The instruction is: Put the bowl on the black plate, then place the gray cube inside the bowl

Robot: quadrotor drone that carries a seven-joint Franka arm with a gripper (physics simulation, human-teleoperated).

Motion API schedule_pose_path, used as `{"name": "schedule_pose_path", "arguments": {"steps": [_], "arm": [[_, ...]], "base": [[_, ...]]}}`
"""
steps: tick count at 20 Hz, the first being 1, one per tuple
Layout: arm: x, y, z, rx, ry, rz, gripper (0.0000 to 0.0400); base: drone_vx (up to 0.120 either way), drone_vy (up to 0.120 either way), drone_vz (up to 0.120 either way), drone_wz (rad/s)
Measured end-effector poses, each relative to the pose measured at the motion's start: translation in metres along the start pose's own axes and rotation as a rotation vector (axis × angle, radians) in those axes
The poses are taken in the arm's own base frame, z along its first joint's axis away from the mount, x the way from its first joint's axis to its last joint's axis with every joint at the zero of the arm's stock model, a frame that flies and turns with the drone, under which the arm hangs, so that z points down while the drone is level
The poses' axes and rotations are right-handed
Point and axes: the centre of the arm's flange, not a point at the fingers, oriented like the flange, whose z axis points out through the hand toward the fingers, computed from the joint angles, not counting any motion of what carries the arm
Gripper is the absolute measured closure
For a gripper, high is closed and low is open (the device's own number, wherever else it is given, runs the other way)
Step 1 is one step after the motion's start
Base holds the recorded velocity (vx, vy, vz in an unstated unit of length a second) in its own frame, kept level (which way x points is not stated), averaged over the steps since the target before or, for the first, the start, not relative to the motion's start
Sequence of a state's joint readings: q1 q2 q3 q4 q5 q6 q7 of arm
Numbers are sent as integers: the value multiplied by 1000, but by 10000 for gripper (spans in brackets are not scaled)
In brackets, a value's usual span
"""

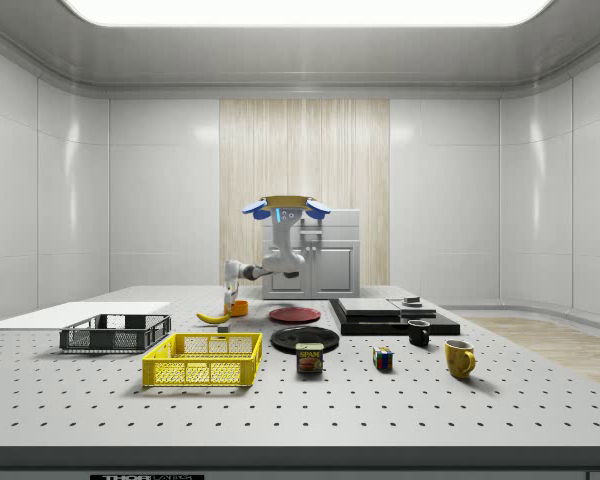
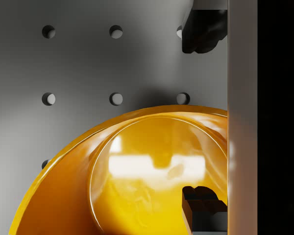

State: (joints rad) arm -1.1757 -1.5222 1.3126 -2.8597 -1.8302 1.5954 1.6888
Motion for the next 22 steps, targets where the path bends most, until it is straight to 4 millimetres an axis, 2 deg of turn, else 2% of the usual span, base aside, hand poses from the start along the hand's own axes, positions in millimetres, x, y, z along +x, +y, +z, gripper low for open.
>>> {"name": "schedule_pose_path", "arguments": {"steps": [8, 22], "arm": [[0, 0, 16, 0, 0, 0, 0], [-7, -2, 20, 0, 0, 0, 0]], "base": [[0, 0, 0, 0], [0, 0, 0, 0]]}}
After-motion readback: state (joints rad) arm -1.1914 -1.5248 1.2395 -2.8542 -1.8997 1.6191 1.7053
